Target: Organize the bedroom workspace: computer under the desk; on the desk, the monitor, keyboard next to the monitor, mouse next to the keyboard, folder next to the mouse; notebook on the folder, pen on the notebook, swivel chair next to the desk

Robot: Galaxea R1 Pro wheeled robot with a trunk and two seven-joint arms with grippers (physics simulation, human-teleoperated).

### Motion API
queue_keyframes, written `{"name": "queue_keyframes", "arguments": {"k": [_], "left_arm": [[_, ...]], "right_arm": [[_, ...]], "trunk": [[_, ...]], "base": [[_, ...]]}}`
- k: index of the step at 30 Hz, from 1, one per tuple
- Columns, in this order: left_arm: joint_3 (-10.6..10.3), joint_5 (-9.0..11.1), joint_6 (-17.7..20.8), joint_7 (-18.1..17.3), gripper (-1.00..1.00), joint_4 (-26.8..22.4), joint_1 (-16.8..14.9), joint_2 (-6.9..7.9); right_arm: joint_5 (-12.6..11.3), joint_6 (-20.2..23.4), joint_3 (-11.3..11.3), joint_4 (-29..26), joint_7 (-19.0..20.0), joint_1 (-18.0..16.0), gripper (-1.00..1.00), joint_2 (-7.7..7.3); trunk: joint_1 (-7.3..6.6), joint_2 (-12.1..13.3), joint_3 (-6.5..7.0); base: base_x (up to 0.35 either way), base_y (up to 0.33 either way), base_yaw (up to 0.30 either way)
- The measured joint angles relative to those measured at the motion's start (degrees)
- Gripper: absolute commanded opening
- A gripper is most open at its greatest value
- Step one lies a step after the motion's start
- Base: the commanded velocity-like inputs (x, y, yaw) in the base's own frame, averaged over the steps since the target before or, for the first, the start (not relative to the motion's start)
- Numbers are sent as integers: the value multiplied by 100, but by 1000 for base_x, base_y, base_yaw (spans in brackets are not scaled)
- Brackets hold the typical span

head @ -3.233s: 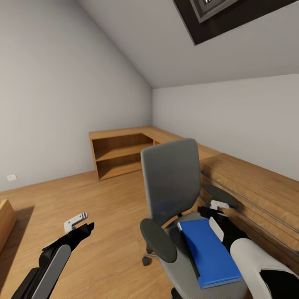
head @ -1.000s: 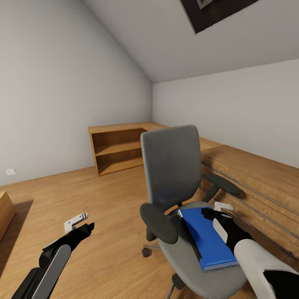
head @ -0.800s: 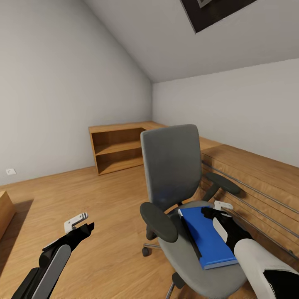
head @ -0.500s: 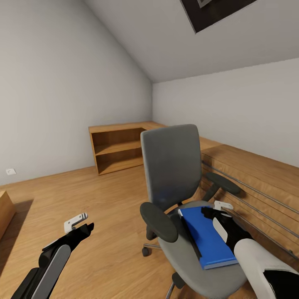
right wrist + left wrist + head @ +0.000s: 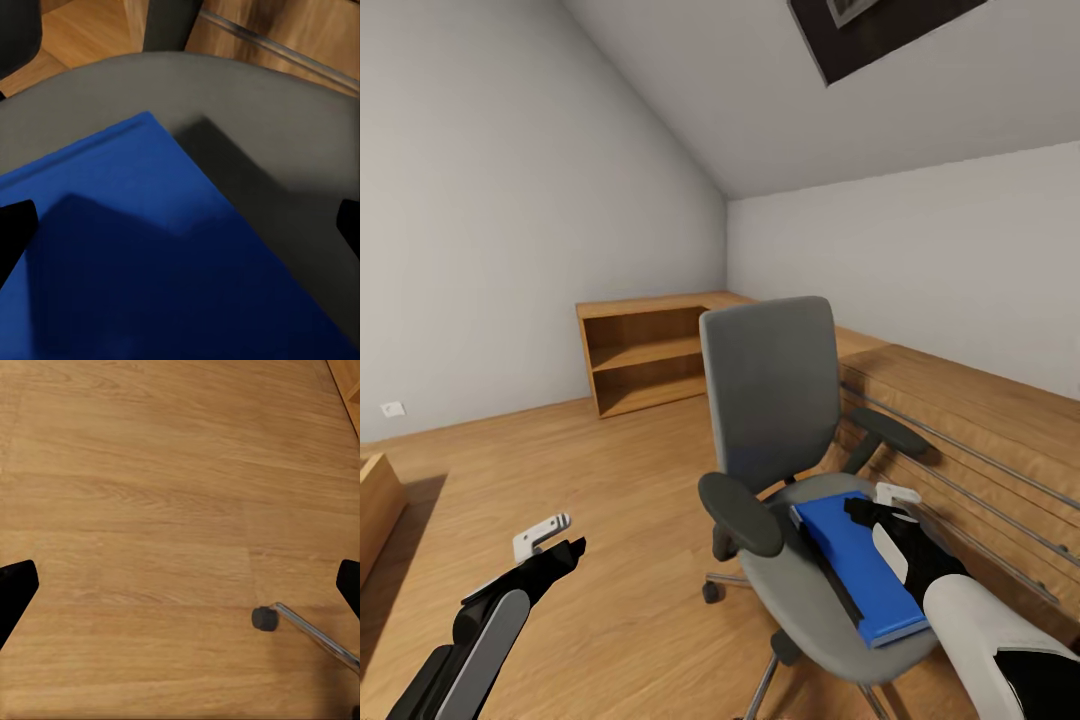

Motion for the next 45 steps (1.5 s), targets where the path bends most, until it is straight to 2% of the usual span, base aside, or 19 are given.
{"name": "queue_keyframes", "arguments": {"k": [26, 45], "left_arm": [[0, 6, 1, 0, 100, 1, 0, 6], [0, 6, 0, 0, 100, 1, 0, 9]], "right_arm": [[15, -2, -5, 0, -10, 0, 100, -1], [1, -8, -2, 10, -11, 1, 100, 0]], "trunk": [[1, 0, 0], [0, 0, 0]], "base": [[-129, 0, 0], [-12, 0, 0]]}}
